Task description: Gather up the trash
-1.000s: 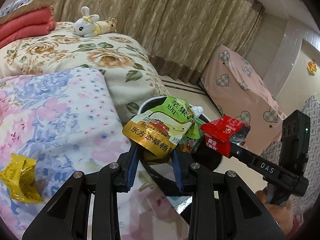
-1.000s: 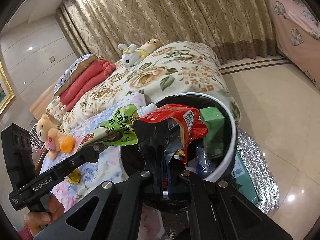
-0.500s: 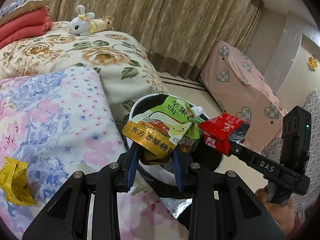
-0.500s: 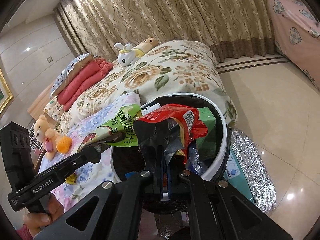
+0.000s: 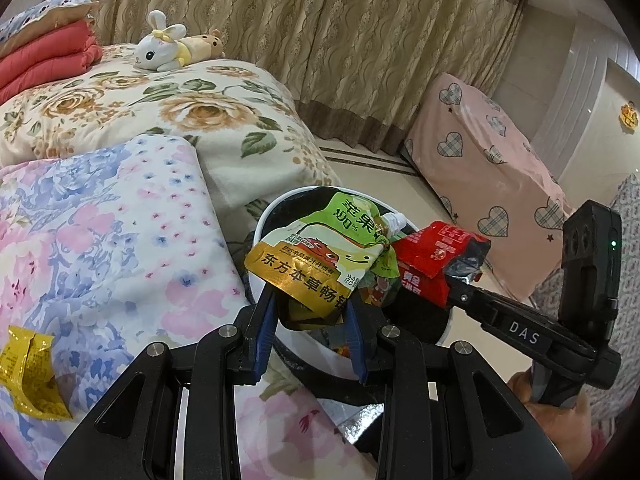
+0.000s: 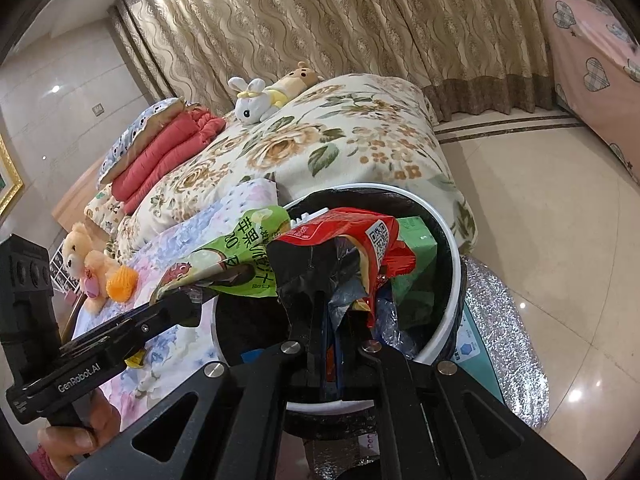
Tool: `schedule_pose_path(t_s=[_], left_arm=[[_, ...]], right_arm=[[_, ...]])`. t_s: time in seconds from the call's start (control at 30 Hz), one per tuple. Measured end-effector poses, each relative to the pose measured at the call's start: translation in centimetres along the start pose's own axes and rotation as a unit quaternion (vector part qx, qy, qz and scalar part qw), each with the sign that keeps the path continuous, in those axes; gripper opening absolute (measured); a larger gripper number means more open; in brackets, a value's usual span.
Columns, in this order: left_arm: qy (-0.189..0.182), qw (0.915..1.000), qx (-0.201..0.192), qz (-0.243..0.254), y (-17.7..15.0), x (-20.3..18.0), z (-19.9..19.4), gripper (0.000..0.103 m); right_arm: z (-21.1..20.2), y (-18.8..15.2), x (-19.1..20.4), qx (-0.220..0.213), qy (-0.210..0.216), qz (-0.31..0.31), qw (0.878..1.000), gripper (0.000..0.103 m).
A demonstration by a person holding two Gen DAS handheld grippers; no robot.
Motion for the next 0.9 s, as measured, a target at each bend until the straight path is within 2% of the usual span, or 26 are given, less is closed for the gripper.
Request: schedule_pose_path(t_s=[0.13, 0.6, 0.7, 0.73, 0.77, 0.9], left_arm=[[-0.001, 1.0, 0.005, 0.005, 0.1, -0.3, 0.5, 0.03], [-0.001, 0.9994, 0.033, 0.001, -0.3, -0.4, 1.8, 0.031], [0.0, 0.9993, 0.037, -0.003, -0.4, -0.2, 1.7, 0.039], [0.003, 0.9993, 0.036, -0.005, -0.5, 0.0, 1.5, 0.045], [0.002, 0.9994, 0.033, -0.008, -0.4, 0.1, 1.3, 0.046], [0.003, 0.9994, 0.03, -0.018, -0.5, 0.6, 0.5, 0.048]], right_arm=[[0.5, 0.0, 0.0, 0.008, 0.001, -0.003, 1.0, 0.007], [1.2, 0.3, -0.7, 0.022, -0.01, 0.001, 1.0, 0.008], [1.0, 0.4, -1.0, 0.022, -0.014, 0.007, 1.0, 0.019], [1.0, 0.4, -1.1, 0.022, -0.015, 0.01, 1.0, 0.029], [0.9, 0.4, -1.1, 0.022, -0.013, 0.013, 1.0, 0.036], [0.6, 0.5, -0.8, 0.018, -0.012, 0.014, 1.0, 0.042]])
Point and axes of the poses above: each gripper's, at about its wrist camera, not at the fingertips, and z roughly the way its jaws point, x to its left, y to its top, the point moved 3 cm from there along z, roughly the way its jaws point, and after that the axes turned 15 degrees about -x, right-handed, at the moved point
